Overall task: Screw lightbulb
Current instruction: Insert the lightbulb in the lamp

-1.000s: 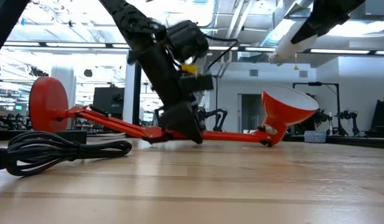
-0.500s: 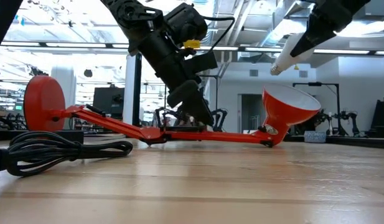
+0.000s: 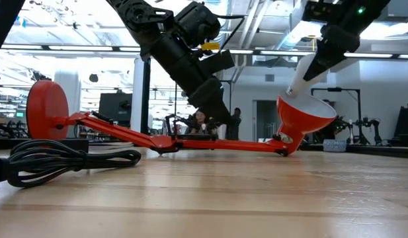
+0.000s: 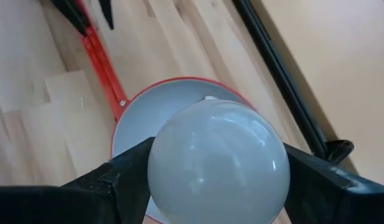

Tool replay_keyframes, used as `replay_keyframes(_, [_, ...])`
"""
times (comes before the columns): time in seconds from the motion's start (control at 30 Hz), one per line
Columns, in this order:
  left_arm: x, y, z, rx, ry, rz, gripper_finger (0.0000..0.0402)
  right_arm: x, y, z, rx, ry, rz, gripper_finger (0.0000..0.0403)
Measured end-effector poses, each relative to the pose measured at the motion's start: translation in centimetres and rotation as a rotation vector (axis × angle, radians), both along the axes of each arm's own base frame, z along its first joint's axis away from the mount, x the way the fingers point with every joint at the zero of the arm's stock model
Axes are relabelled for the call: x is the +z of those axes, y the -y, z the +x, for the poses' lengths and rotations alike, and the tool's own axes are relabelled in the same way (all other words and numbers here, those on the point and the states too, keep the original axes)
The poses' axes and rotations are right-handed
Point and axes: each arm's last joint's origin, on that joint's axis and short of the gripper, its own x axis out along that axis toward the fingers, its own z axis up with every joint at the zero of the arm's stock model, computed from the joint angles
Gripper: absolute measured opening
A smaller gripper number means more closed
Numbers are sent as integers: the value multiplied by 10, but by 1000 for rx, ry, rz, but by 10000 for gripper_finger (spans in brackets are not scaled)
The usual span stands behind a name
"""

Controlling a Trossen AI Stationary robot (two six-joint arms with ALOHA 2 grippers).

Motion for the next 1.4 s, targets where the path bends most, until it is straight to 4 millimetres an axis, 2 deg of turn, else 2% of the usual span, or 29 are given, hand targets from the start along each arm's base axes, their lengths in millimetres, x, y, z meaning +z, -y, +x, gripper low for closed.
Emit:
replay_keyframes(0.3, [-17, 4, 7, -28, -7, 4, 164, -12, -2, 8, -3, -59, 29, 297])
replay_keyframes(0.53, [-25, 8, 14, -65, 15, 43, 178, -18, -3, 11, -23, -85, 41, 297])
replay_keyframes(0.67, [-38, 8, 14, -69, -32, 48, 179, -26, -4, 16, -41, -111, 44, 297])
replay_keyframes(0.93, [-38, 10, 13, -91, -49, 68, 179, -43, -6, 24, -99, -160, 5, 297])
replay_keyframes(1.17, [-38, 10, 12, -107, -66, 85, 173, -46, 1, 27, -162, -146, 12, 297])
replay_keyframes(1.4, [-38, 10, 12, -120, -71, 106, 144, -46, 2, 28, -210, -102, 41, 297])
